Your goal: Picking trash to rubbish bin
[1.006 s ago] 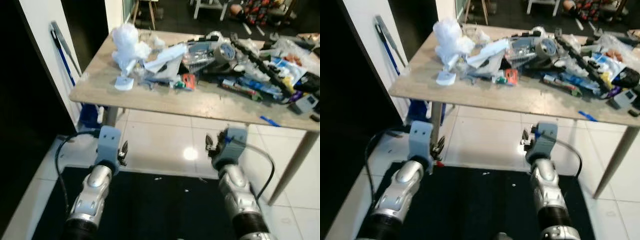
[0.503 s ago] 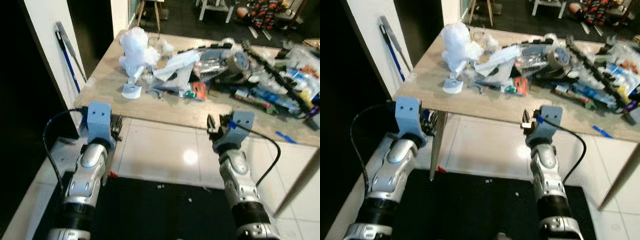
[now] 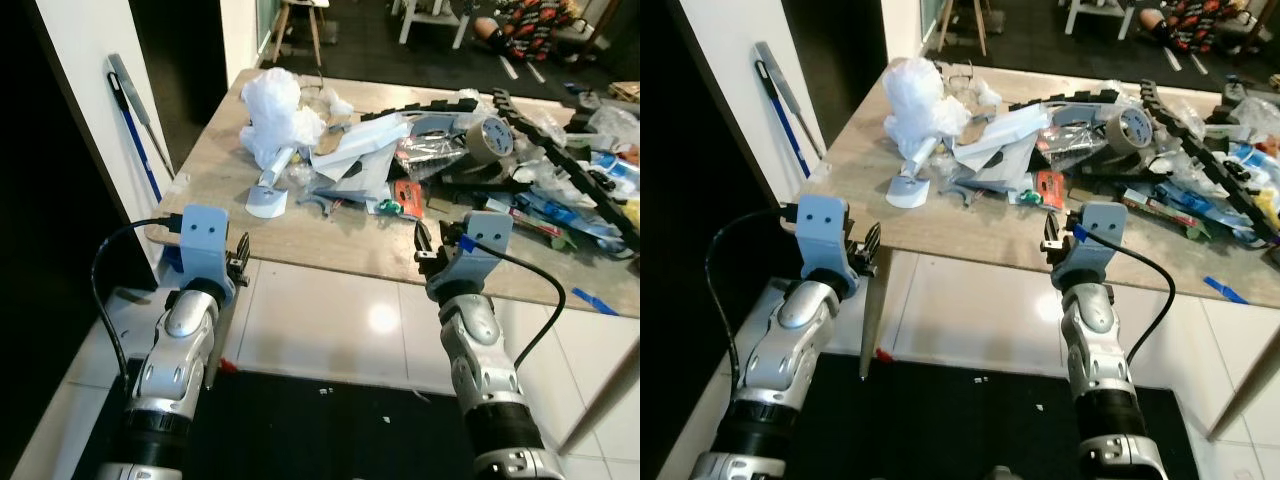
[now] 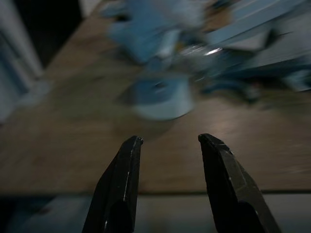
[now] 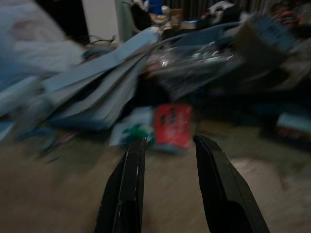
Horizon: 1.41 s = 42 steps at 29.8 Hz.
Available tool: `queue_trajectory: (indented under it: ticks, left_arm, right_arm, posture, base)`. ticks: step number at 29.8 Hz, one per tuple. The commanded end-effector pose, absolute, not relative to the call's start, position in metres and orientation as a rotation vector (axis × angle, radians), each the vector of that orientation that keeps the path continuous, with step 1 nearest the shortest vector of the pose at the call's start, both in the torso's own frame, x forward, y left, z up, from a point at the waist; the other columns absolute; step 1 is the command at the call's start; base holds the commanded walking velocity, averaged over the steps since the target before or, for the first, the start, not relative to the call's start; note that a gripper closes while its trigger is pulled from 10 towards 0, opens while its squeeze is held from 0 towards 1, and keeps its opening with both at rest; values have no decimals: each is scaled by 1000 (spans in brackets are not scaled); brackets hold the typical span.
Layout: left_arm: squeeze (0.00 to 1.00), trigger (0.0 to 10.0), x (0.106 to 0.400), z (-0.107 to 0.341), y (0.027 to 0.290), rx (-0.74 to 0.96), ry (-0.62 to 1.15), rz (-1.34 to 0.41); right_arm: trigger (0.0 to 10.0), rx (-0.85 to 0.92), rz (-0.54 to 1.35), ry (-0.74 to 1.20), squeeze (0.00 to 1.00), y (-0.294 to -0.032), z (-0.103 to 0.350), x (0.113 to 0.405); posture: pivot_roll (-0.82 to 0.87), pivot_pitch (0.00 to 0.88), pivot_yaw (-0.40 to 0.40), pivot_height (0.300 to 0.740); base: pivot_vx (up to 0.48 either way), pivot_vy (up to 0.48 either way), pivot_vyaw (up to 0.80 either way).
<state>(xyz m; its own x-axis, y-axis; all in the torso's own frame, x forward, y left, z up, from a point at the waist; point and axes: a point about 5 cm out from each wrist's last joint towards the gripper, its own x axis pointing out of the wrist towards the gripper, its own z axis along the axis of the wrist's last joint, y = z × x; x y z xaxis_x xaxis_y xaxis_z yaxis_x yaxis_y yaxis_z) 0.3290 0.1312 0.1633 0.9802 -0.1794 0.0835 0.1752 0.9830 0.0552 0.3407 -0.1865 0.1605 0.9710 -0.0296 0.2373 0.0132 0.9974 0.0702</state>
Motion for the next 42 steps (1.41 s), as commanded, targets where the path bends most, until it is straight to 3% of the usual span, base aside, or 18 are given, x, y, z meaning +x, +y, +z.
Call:
queue_trajectory:
  ticks: [1,13,14,15,16,29,42]
  left_arm:
    - [0,10000,327,162,133,49,-84,-175]
    - [0,10000,322,159,125,47,-74,-204]
    - [0,10000,321,159,124,46,-73,-208]
    - [0,10000,321,159,124,46,-73,-208]
    - [0,10000,320,159,122,45,-73,-214]
    - [0,10000,313,155,105,29,-62,-275]
    - [0,10000,311,154,104,34,-57,-284]
  right_arm:
    - [10000,68,-10,-234,0,-183,159,340]
    - [10000,99,50,-218,0,-177,158,338]
    - [10000,116,65,-213,710,-175,157,337]
    - [10000,116,65,-213,710,-175,157,337]
    - [10000,138,81,-218,1000,-173,158,337]
    - [10000,206,97,-216,1000,-173,158,337]
    - [10000,185,122,-211,1000,-171,159,337]
  posture:
    - [-37,127,-43,740]
    - [-41,112,-47,740]
    - [-41,109,-47,740]
    - [-41,109,-47,740]
    - [-40,105,-48,740]
    - [-41,96,-53,740]
    - [-38,108,-53,740]
  base:
    - [322,0,0]
    - [321,0,0]
    - [326,0,0]
    - [326,0,0]
    - [326,0,0]
    - [327,0,0]
    - [327,0,0]
